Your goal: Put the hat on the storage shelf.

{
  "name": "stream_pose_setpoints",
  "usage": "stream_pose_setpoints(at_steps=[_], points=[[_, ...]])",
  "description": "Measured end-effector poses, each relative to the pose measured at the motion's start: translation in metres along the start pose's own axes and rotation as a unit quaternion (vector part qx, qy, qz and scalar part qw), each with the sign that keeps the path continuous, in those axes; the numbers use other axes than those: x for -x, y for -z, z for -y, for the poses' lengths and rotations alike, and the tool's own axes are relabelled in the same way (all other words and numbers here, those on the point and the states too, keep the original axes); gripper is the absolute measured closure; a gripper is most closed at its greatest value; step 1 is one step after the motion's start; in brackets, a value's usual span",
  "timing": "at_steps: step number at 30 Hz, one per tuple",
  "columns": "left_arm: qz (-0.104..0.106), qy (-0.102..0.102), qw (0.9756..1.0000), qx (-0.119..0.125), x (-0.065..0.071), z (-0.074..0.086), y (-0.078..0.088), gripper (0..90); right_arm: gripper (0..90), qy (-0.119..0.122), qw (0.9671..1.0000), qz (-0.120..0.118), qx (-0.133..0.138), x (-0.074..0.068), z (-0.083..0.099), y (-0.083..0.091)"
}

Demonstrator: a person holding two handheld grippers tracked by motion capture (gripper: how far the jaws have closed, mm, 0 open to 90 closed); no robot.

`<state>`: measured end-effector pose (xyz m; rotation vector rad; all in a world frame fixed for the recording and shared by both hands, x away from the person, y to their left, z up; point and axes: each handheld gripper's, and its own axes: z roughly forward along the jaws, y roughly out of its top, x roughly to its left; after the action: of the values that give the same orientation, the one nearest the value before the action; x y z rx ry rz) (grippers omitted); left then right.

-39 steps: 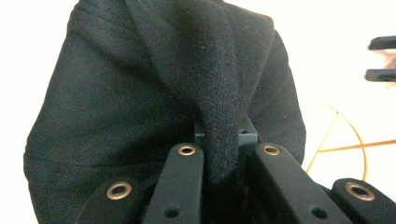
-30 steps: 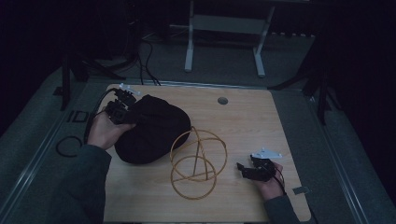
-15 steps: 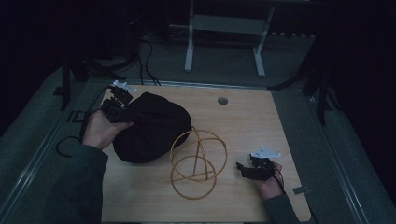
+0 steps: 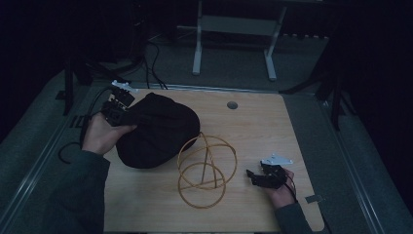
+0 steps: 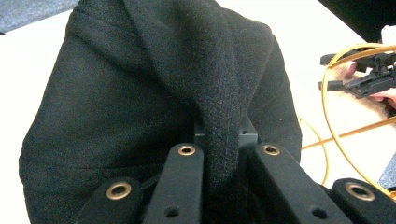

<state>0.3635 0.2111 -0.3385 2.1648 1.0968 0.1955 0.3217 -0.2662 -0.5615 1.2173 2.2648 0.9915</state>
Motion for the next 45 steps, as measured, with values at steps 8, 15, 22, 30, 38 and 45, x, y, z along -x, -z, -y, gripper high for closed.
stream_pose_setpoints(at_steps=[8,15,22,30,38,45], points=[[-0.003,-0.006,1.0,0.007,0.003,-0.005,0.009,85.2,27.6,0.0,1.0,0.0,0.0,0.0,0.0,0.0],[0.003,-0.012,0.9999,0.006,0.003,-0.007,0.016,85.2,27.6,0.0,1.0,0.0,0.0,0.0,0.0,0.0],[0.002,-0.018,0.9998,0.01,0.005,-0.009,0.023,85.2,27.6,0.0,1.0,0.0,0.0,0.0,0.0,0.0],[-0.003,-0.021,0.9997,0.012,0.007,-0.012,0.029,85.2,27.6,0.0,1.0,0.0,0.0,0.0,0.0,0.0],[-0.005,-0.026,0.9995,0.02,0.01,-0.016,0.038,85.2,27.6,0.0,1.0,0.0,0.0,0.0,0.0,0.0],[-0.001,-0.029,0.9994,0.021,0.011,-0.019,0.045,85.2,27.6,-0.001,1.0,0.0,0.0,0.0,0.0,0.0]])
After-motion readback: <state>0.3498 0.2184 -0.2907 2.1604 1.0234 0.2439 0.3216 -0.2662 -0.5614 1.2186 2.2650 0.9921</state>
